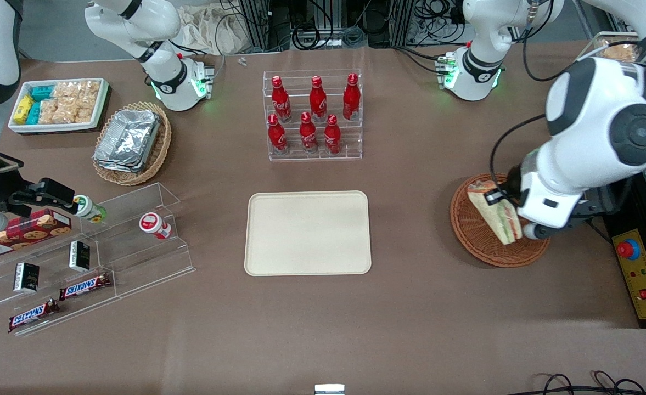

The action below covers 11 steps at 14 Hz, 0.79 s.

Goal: Place sandwich from basket to tray
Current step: 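Carry the sandwich with the left gripper over the cream tray and lower it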

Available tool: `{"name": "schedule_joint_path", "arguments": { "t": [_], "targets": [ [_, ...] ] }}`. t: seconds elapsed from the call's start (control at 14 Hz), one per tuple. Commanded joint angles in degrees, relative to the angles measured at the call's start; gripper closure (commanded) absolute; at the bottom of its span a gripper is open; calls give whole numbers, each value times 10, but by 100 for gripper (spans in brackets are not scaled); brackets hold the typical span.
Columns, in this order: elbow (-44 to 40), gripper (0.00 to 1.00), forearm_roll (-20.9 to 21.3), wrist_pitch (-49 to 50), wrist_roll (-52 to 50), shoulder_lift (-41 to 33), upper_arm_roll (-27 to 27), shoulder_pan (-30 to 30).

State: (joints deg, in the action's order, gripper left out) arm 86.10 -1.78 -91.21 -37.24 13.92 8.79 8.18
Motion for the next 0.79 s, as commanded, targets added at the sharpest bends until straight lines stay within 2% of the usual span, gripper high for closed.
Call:
{"name": "schedule_joint_path", "arguments": {
  "t": [0.0, 0.43, 0.71],
  "targets": [
    [-23, 100, -4, 11, 11, 18, 7, 42],
    [-25, 100, -9, -97, -1, 98, 11, 156],
    [-25, 100, -11, -197, 8, 167, 19, 186]
  ]
}}
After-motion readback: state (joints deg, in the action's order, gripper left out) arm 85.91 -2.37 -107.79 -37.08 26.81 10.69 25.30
